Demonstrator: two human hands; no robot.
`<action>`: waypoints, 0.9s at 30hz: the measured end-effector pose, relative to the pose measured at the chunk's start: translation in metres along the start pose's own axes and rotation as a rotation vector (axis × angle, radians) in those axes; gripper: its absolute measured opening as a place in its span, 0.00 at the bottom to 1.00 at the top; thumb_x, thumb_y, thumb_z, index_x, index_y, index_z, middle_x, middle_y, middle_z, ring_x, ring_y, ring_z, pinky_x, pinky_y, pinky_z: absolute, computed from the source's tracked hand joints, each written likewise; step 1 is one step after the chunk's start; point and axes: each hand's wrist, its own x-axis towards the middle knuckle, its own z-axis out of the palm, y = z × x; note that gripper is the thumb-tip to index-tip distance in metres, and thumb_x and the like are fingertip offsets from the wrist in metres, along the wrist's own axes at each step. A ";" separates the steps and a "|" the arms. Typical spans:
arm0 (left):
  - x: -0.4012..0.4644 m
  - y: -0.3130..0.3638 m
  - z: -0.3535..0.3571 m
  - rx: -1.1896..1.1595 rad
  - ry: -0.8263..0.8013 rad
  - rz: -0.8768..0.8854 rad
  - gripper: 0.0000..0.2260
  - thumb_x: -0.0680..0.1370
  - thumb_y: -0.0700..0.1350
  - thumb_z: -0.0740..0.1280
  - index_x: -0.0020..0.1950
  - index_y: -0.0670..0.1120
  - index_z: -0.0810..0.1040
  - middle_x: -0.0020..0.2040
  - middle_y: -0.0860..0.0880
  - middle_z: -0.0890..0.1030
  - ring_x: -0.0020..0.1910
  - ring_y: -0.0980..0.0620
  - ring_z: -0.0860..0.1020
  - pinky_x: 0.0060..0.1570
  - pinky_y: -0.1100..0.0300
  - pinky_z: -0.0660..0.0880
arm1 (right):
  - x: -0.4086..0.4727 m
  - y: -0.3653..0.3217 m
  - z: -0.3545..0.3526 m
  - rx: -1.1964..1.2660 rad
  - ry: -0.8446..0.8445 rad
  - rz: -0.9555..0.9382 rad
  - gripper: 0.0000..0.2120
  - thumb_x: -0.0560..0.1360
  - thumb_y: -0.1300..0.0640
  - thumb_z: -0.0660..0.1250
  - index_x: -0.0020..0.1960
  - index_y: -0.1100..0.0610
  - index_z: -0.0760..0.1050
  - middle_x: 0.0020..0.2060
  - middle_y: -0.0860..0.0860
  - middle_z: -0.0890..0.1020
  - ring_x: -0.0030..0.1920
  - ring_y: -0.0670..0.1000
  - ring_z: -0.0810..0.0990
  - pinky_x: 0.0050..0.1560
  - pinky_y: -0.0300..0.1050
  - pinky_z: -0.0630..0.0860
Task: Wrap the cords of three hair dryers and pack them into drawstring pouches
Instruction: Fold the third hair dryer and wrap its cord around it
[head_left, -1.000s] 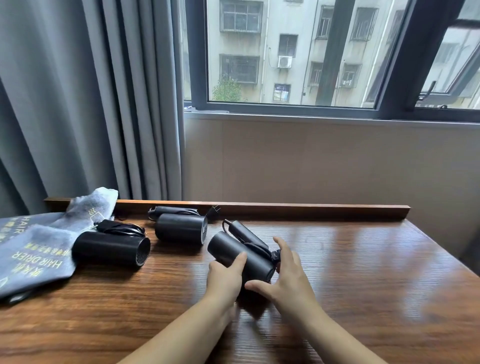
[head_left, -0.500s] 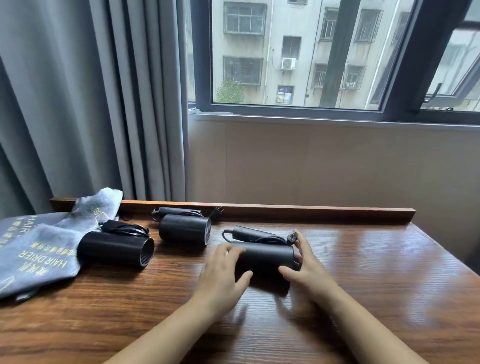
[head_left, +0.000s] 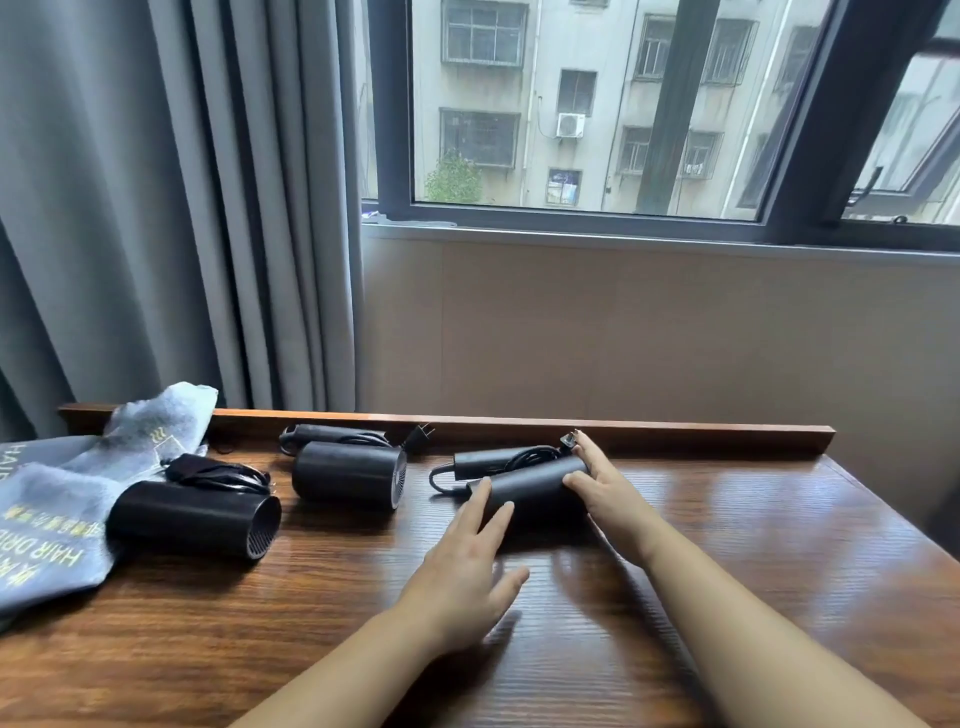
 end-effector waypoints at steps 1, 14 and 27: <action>0.003 -0.001 0.002 -0.005 -0.006 0.006 0.34 0.81 0.61 0.59 0.81 0.53 0.49 0.79 0.57 0.32 0.80 0.57 0.42 0.78 0.56 0.52 | 0.005 0.001 0.000 -0.010 0.019 -0.007 0.30 0.80 0.69 0.57 0.79 0.54 0.56 0.73 0.43 0.65 0.71 0.38 0.62 0.57 0.17 0.58; 0.050 -0.017 0.015 -0.044 0.056 0.001 0.33 0.81 0.58 0.60 0.82 0.53 0.49 0.78 0.59 0.29 0.80 0.56 0.44 0.77 0.59 0.52 | 0.058 0.012 0.002 -0.105 0.150 -0.081 0.33 0.79 0.59 0.66 0.80 0.55 0.57 0.77 0.48 0.64 0.77 0.45 0.59 0.76 0.42 0.55; 0.041 -0.016 0.013 -0.079 0.061 -0.013 0.31 0.81 0.57 0.62 0.81 0.58 0.53 0.76 0.58 0.25 0.80 0.53 0.49 0.73 0.63 0.54 | 0.041 0.024 0.001 0.025 0.236 -0.044 0.40 0.75 0.50 0.73 0.79 0.51 0.55 0.76 0.51 0.64 0.66 0.44 0.66 0.65 0.40 0.63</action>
